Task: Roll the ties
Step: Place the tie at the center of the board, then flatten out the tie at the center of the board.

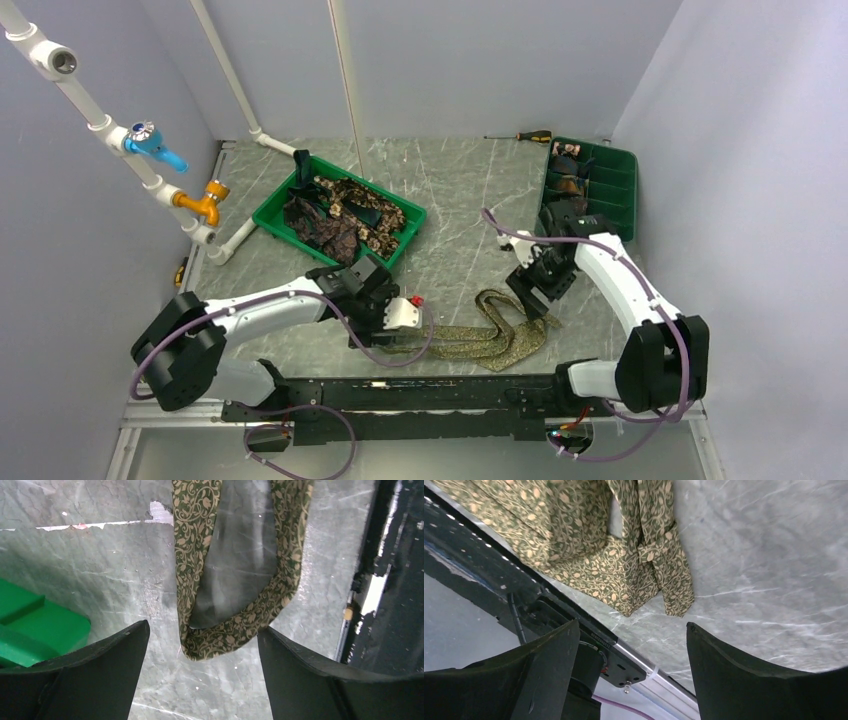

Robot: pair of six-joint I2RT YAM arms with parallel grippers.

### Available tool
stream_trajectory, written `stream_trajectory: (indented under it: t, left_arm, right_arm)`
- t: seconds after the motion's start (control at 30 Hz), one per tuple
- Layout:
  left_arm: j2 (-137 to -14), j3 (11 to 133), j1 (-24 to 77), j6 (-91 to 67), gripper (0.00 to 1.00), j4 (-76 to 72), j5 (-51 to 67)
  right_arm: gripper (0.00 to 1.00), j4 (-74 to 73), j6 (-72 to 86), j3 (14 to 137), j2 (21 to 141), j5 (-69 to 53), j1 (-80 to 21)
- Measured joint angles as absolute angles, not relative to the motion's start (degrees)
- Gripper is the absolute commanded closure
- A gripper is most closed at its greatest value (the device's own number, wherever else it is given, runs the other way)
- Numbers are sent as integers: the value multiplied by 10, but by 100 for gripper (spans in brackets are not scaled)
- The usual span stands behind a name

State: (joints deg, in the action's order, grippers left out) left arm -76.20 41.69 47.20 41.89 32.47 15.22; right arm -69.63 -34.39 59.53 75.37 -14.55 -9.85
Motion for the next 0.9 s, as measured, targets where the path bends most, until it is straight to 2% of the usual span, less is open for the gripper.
stream_trajectory:
  t: [0.2, 0.33, 0.4, 0.53, 0.63, 0.77, 0.9]
  left_arm:
    - [-807, 417, 489, 395, 32, 291, 103]
    - [-820, 424, 488, 379, 42, 291, 92]
    - [-820, 425, 488, 377, 40, 296, 90]
    - [-793, 439, 480, 379, 26, 333, 108]
    - [-747, 463, 460, 376, 22, 360, 137]
    - [-707, 470, 448, 369, 25, 333, 154]
    - [-746, 464, 478, 367, 27, 311, 143]
  right_arm:
    - [21, -617, -326, 491, 747, -87, -102]
    - [26, -554, -317, 453, 771, -46, -109]
    - [28, -532, -313, 441, 777, -27, -114]
    - [40, -495, -303, 434, 781, 1, -123]
    - [46, -471, -296, 434, 781, 17, -127]
    - [49, -447, -293, 427, 783, 35, -133]
    - [51, -433, -293, 417, 791, 53, -137]
